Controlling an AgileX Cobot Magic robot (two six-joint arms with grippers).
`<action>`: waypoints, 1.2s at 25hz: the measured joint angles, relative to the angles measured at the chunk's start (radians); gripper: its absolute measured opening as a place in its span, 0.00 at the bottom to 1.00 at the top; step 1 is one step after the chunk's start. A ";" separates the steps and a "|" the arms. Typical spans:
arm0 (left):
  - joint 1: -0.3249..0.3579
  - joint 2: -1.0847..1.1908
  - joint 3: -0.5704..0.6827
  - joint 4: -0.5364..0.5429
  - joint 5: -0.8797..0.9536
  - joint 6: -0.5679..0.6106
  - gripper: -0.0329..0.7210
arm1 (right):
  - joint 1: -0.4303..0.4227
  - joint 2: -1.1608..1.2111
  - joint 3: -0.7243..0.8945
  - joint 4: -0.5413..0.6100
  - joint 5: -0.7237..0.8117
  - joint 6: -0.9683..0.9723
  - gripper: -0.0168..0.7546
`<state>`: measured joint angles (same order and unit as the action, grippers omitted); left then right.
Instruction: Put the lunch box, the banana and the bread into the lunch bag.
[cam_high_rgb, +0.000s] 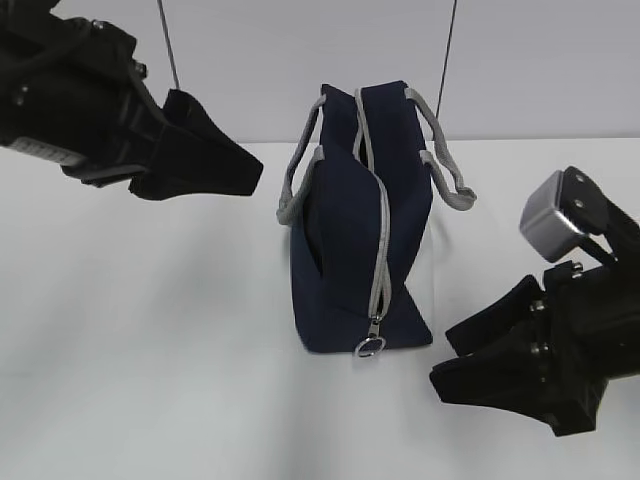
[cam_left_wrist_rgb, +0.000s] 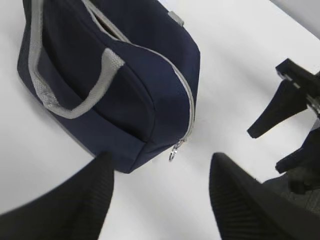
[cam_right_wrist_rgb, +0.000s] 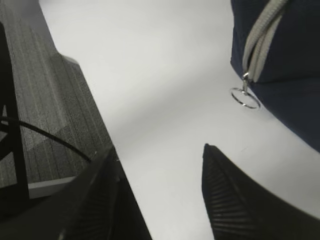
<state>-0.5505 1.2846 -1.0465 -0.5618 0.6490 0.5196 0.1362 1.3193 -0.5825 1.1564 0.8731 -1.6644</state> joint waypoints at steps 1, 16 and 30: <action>0.000 0.000 0.000 0.000 -0.010 0.002 0.61 | 0.000 0.024 0.000 0.031 -0.004 -0.033 0.55; 0.000 0.000 0.000 0.005 -0.072 0.037 0.60 | 0.000 0.405 -0.066 0.275 0.007 -0.432 0.55; 0.000 0.000 0.000 0.030 -0.073 0.038 0.58 | 0.000 0.493 -0.071 0.386 0.005 -0.589 0.55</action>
<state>-0.5505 1.2846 -1.0465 -0.5320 0.5757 0.5579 0.1362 1.8121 -0.6540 1.5421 0.8784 -2.2536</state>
